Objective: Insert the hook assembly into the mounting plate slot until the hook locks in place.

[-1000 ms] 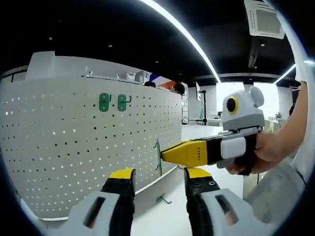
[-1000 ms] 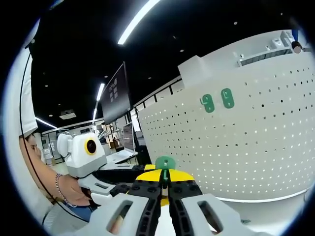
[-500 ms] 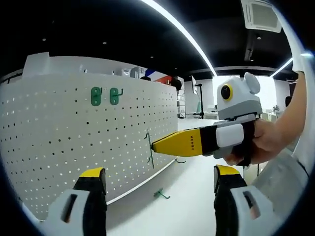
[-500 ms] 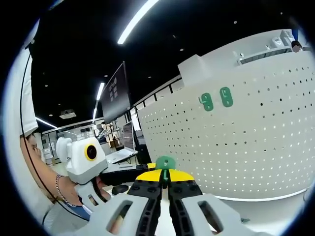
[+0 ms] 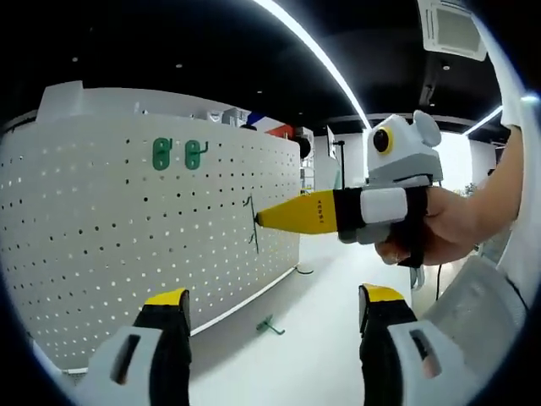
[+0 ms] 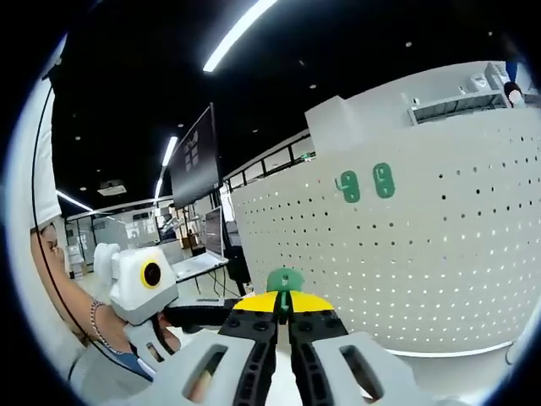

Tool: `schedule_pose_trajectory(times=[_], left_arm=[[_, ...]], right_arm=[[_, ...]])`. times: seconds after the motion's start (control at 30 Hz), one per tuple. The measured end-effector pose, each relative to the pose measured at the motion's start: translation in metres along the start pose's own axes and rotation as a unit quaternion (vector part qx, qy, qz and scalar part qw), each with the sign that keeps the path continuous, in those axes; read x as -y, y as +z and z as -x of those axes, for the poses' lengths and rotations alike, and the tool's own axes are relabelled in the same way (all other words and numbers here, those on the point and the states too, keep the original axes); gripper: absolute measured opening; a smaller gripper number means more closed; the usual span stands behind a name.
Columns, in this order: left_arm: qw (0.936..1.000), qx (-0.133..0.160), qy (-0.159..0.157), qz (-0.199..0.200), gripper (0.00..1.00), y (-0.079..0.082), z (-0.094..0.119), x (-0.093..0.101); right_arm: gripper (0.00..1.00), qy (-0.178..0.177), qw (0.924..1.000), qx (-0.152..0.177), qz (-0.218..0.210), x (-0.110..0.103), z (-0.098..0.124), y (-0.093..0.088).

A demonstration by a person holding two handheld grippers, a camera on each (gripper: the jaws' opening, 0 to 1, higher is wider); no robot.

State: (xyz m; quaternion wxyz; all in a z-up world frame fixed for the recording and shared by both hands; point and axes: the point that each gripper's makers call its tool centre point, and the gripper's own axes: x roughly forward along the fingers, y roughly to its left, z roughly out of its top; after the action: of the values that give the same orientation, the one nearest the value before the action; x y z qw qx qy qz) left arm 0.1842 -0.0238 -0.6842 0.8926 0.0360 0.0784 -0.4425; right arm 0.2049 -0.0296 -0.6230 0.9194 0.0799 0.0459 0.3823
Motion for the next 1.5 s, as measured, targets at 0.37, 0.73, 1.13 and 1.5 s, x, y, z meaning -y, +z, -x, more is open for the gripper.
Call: schedule_pose_trajectory(times=[0.37,0.73,1.13,1.5], left_arm=[[0.9996,-0.020,0.006,0.021,0.82,-0.021,0.010,-0.002],[0.9986,-0.036,0.016,0.036,0.82,-0.040,0.022,-0.002],[0.9974,-0.050,0.027,0.044,0.81,-0.056,0.033,-0.001],[0.9966,-0.064,0.028,0.042,0.80,-0.068,0.039,0.001]], right_arm=[[0.01,-0.039,0.9990,0.000,0.023,0.031,0.010,0.019],[0.01,-0.091,0.9952,0.001,0.035,0.066,0.009,0.036],[0.01,-0.144,0.9876,0.002,0.062,0.102,0.004,0.056],[0.01,-0.177,0.9809,0.002,0.081,0.127,-0.005,0.077]])
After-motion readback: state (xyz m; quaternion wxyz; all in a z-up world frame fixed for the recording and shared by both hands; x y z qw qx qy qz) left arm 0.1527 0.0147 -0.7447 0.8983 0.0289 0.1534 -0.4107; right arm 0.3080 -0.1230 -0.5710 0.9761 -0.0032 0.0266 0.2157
